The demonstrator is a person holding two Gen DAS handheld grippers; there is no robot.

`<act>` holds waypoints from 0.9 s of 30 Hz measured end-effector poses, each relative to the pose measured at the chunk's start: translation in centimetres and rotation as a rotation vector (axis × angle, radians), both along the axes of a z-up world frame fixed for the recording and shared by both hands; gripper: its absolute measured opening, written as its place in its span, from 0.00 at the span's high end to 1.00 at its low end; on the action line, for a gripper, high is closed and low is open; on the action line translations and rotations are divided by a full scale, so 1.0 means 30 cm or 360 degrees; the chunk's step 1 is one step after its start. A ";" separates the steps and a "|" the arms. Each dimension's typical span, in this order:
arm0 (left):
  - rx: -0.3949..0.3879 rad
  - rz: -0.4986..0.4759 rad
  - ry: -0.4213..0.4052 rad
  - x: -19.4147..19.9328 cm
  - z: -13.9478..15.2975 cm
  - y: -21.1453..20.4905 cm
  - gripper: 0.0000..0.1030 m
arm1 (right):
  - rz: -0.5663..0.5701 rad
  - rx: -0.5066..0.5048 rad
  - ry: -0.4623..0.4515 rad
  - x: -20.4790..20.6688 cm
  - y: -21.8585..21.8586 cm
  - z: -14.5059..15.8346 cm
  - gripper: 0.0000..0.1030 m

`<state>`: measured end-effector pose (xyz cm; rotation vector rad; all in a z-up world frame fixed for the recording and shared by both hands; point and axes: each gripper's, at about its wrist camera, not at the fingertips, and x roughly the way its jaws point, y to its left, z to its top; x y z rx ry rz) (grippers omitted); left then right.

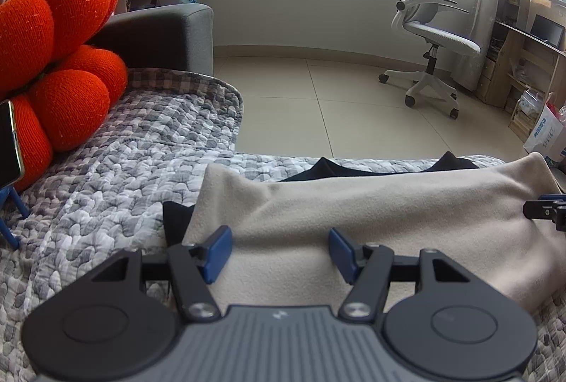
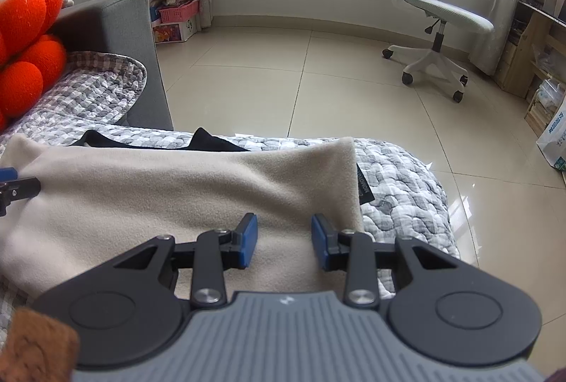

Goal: Fold clothes

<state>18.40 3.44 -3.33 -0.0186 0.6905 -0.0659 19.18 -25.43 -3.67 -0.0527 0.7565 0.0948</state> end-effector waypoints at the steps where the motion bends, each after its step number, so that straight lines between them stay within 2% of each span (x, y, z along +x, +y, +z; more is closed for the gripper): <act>1: -0.0013 0.0002 -0.0001 0.000 0.001 0.005 0.40 | -0.0005 0.0006 0.0001 0.000 -0.006 0.001 0.65; 4: -0.0061 0.0008 -0.0004 -0.003 0.009 0.020 0.41 | -0.0053 -0.0013 -0.0001 0.003 -0.033 0.004 0.65; 8: -0.0058 0.0006 -0.0016 -0.006 0.018 0.026 0.41 | -0.0110 0.0046 0.0025 0.007 -0.077 0.003 0.66; 11: -0.0089 0.0021 -0.0011 -0.007 0.019 0.033 0.41 | -0.0105 0.0013 0.0018 0.006 -0.064 0.005 0.66; 27: -0.0020 0.0023 0.0001 -0.009 0.023 0.010 0.39 | -0.0036 -0.0056 -0.0091 -0.017 -0.007 0.036 0.62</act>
